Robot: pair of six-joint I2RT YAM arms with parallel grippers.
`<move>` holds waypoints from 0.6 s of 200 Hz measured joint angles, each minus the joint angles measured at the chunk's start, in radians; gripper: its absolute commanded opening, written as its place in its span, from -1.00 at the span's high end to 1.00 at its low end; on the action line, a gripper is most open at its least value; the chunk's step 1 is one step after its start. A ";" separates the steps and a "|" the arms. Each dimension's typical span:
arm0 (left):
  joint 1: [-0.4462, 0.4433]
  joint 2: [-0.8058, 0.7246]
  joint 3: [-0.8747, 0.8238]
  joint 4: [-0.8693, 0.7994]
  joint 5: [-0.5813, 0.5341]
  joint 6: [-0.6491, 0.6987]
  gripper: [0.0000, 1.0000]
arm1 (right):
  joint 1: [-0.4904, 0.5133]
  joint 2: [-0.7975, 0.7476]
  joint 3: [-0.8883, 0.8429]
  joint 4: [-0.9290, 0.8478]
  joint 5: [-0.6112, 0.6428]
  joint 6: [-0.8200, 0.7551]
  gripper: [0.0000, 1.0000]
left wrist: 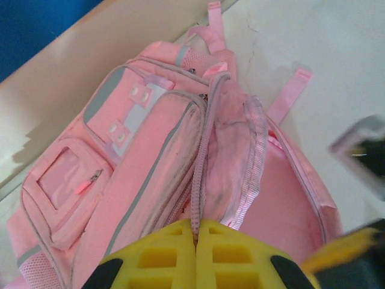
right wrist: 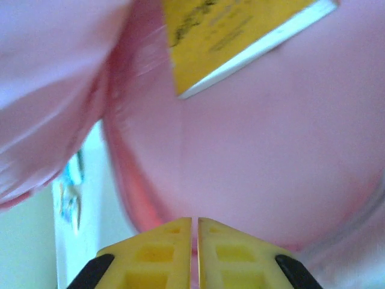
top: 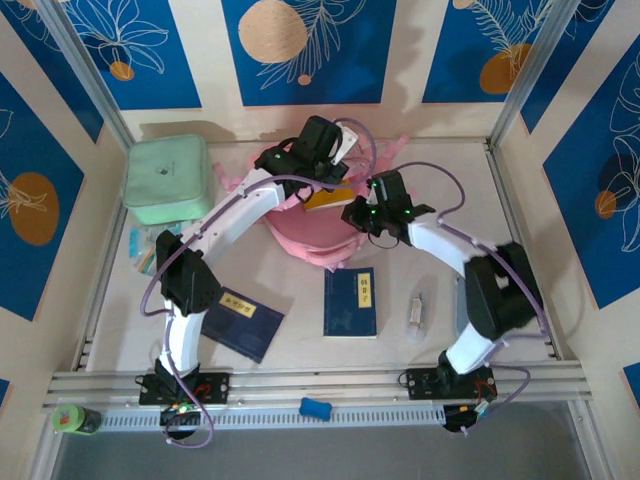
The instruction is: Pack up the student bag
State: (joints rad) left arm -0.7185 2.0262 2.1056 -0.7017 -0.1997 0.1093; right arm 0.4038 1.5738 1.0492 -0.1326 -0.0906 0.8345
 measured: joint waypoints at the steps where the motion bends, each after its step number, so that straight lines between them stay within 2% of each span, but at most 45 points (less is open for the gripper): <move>1: 0.000 0.000 0.000 0.000 0.001 0.000 1.00 | 0.000 -0.005 -0.002 -0.002 -0.001 -0.002 0.73; 39: -0.004 -0.014 0.014 -0.016 0.006 -0.001 1.00 | -0.007 -0.181 -0.087 -0.147 -0.022 -0.053 0.60; 64: -0.010 -0.080 -0.098 0.013 0.035 -0.027 1.00 | -0.016 -0.256 -0.141 -0.280 -0.020 -0.079 0.42; 76: -0.019 -0.115 -0.180 0.028 0.047 -0.050 0.79 | -0.022 -0.292 -0.150 -0.349 -0.018 -0.095 0.32; 91: -0.041 -0.143 -0.294 0.056 0.065 -0.074 0.42 | -0.027 -0.341 -0.161 -0.409 -0.019 -0.110 0.19; 120: -0.095 -0.164 -0.458 0.074 0.112 -0.193 0.21 | -0.028 -0.402 -0.194 -0.512 -0.030 -0.130 0.02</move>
State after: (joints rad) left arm -0.8131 1.8626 1.6474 -0.6273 -0.0875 -0.0834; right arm 0.3756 1.1717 0.8551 -0.6445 -0.1204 0.7044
